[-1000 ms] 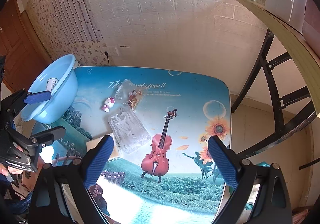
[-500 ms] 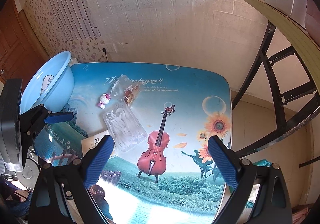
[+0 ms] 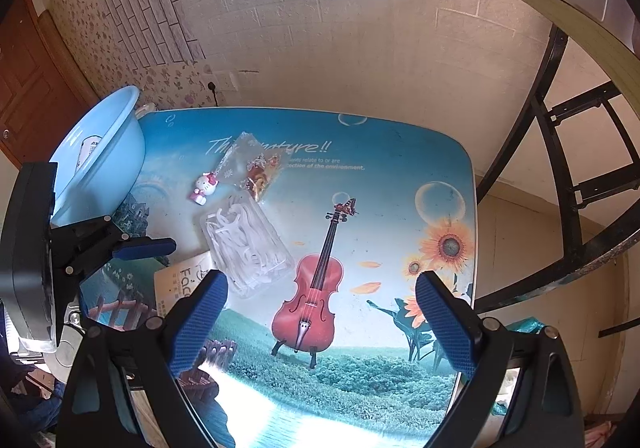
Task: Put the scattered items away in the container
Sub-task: 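Grasp the cream 'Face' tissue pack with the left gripper, then grasp the clear box of white floss picks with the right gripper, then carry the tissue pack and floss pick box over the blue basin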
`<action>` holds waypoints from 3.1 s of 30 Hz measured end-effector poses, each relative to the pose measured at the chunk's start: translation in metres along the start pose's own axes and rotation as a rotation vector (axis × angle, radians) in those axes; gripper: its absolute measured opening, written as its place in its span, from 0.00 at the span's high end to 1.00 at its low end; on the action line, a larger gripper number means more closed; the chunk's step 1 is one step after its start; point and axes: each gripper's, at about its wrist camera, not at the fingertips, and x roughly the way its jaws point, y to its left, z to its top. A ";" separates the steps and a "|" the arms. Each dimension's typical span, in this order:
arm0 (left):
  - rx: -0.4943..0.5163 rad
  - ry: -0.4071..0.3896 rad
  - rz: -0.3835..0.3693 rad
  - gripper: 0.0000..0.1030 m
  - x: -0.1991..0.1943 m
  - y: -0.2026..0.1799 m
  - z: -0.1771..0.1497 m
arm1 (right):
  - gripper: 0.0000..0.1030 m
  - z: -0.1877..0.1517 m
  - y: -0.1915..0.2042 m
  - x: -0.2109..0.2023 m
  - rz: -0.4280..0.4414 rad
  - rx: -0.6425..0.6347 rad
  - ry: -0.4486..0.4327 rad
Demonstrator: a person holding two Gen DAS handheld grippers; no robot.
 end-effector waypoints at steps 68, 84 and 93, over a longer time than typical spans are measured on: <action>-0.142 -0.055 0.041 0.55 -0.003 0.057 -0.020 | 0.45 0.011 0.063 0.077 0.078 -0.225 0.112; -0.142 -0.109 0.052 0.56 -0.036 0.047 -0.016 | 0.45 -0.002 0.066 0.046 0.063 -0.150 0.091; -0.132 -0.156 0.043 0.55 -0.070 0.037 -0.012 | 0.45 -0.007 0.072 0.019 0.062 -0.106 0.057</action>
